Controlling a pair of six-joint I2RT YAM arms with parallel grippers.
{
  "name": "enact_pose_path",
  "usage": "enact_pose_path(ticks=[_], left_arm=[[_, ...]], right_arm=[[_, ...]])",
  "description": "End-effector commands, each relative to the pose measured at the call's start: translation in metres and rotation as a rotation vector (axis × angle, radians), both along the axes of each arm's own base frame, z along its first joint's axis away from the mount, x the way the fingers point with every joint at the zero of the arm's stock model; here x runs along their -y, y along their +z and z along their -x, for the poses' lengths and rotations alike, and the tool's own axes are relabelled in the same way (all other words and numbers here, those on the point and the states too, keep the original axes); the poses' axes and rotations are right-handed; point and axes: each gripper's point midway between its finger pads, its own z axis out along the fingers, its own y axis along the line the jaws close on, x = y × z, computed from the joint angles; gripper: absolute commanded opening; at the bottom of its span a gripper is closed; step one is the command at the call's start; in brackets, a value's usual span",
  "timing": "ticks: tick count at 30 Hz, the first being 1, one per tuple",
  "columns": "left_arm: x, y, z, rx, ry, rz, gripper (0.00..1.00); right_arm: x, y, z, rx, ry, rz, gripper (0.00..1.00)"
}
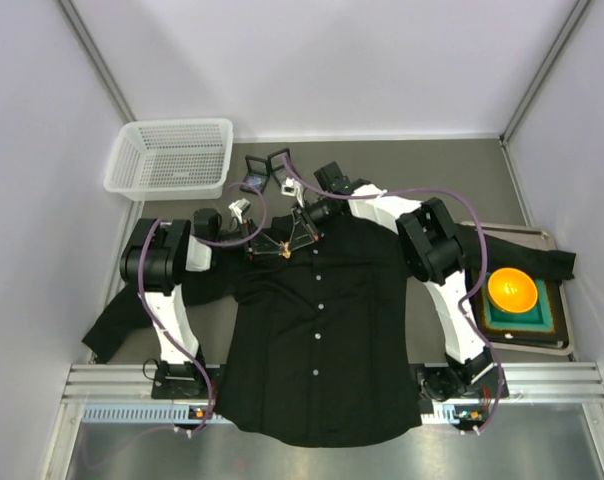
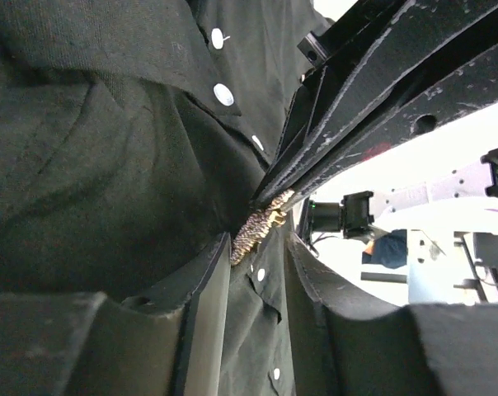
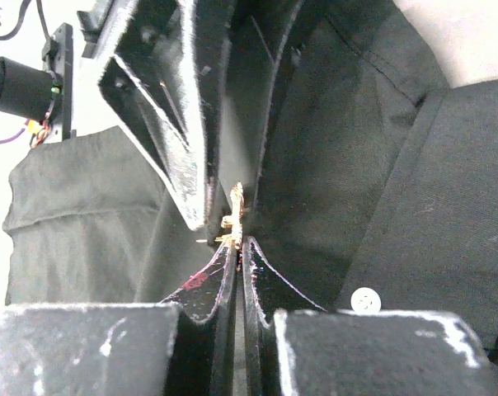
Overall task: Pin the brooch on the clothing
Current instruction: Pin the brooch to the clothes.
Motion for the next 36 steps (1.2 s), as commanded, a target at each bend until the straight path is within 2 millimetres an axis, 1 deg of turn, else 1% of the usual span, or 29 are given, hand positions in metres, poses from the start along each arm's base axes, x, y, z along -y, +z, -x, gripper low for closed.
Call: enact_pose_path(ticks=[1,2,4,5,7,8,9,10,11,12,13,14,15,16,18,19,21,22,23,25,26,27,28,29,30,32,33,34,36], left_arm=[[-0.012,0.005,-0.006,0.136,0.019,-0.146,0.40],[-0.016,0.013,-0.008,0.176,0.033,-0.163,0.42],[-0.022,0.015,-0.006,0.221,0.033,-0.204,0.46],[-0.025,0.024,-0.007,0.262,0.039,-0.218,0.47],[-0.030,0.026,-0.004,0.333,0.022,-0.263,0.48],[-0.032,0.037,-0.003,0.398,0.015,-0.285,0.49],[-0.036,0.037,-0.004,0.520,-0.014,-0.336,0.49],[-0.038,0.034,0.005,0.522,-0.039,-0.368,0.49],[-0.041,0.043,0.008,0.611,-0.059,-0.394,0.49],[-0.045,0.041,0.010,0.744,-0.114,-0.452,0.49],[-0.048,0.038,0.018,0.751,-0.142,-0.474,0.49],[-0.050,0.042,0.022,0.808,-0.162,-0.499,0.49],[-0.053,0.041,0.023,0.937,-0.213,-0.532,0.49],[-0.053,0.038,0.030,0.978,-0.240,-0.535,0.48],[-0.051,0.043,0.037,1.134,-0.286,-0.537,0.46],[-0.051,0.038,0.046,1.168,-0.305,-0.529,0.45],[-0.048,0.040,0.045,1.308,-0.327,-0.539,0.44],[-0.047,0.035,0.048,1.332,-0.335,-0.541,0.43],[-0.044,0.034,0.048,1.470,-0.372,-0.536,0.43],[-0.040,0.029,0.054,1.532,-0.417,-0.525,0.45],[-0.037,0.029,0.054,1.594,-0.439,-0.528,0.46],[-0.032,0.023,0.058,1.611,-0.468,-0.531,0.50],[-0.030,0.023,0.057,1.638,-0.476,-0.544,0.62],[-0.026,0.020,0.057,1.631,-0.474,-0.553,0.66],[-0.022,0.021,0.049,1.706,-0.461,-0.607,0.67],[-0.016,0.019,0.046,1.733,-0.444,-0.648,0.71],[-0.008,0.019,0.047,1.775,-0.445,-0.656,0.71],[-0.008,0.018,0.041,1.776,-0.432,-0.703,0.72],[-0.002,0.012,0.040,1.741,-0.424,-0.716,0.72]], right_arm=[[-0.003,-0.002,-0.003,0.065,0.019,-0.014,0.00],[-0.004,-0.003,-0.002,0.068,0.021,-0.012,0.00],[-0.004,-0.005,-0.004,0.077,0.015,-0.002,0.00],[-0.005,-0.007,-0.005,0.082,0.014,0.002,0.00],[-0.006,-0.008,-0.006,0.090,0.014,0.006,0.00],[-0.007,-0.009,-0.006,0.091,0.016,0.005,0.00],[-0.007,-0.008,-0.005,0.090,0.018,0.001,0.00],[-0.007,-0.008,-0.004,0.089,0.023,0.000,0.00],[-0.007,-0.008,-0.004,0.089,0.024,0.000,0.00],[-0.007,-0.008,-0.003,0.092,0.025,0.000,0.00],[-0.007,-0.007,-0.002,0.094,0.030,-0.004,0.00],[-0.007,-0.007,-0.001,0.097,0.034,-0.006,0.00],[-0.007,-0.005,-0.001,0.098,0.038,-0.013,0.00],[-0.007,-0.006,0.000,0.096,0.042,-0.015,0.00],[-0.008,-0.004,0.002,0.095,0.052,-0.026,0.00],[-0.009,-0.004,0.002,0.100,0.056,-0.028,0.00],[-0.009,-0.003,0.003,0.107,0.061,-0.032,0.00],[-0.011,-0.004,0.004,0.112,0.068,-0.032,0.00],[-0.012,-0.003,0.006,0.115,0.072,-0.034,0.00],[-0.011,-0.002,0.006,0.114,0.072,-0.036,0.00],[-0.012,-0.001,0.006,0.118,0.073,-0.037,0.00],[-0.012,-0.001,0.006,0.119,0.074,-0.037,0.00],[-0.012,-0.002,0.006,0.116,0.074,-0.036,0.00],[-0.012,-0.002,0.006,0.118,0.074,-0.035,0.00],[-0.012,-0.002,0.006,0.118,0.074,-0.035,0.00],[-0.011,-0.001,0.007,0.120,0.073,-0.033,0.00],[-0.011,-0.001,0.006,0.122,0.072,-0.033,0.00],[-0.010,-0.002,0.006,0.120,0.070,-0.030,0.00],[-0.011,-0.003,0.007,0.120,0.070,-0.027,0.00]])
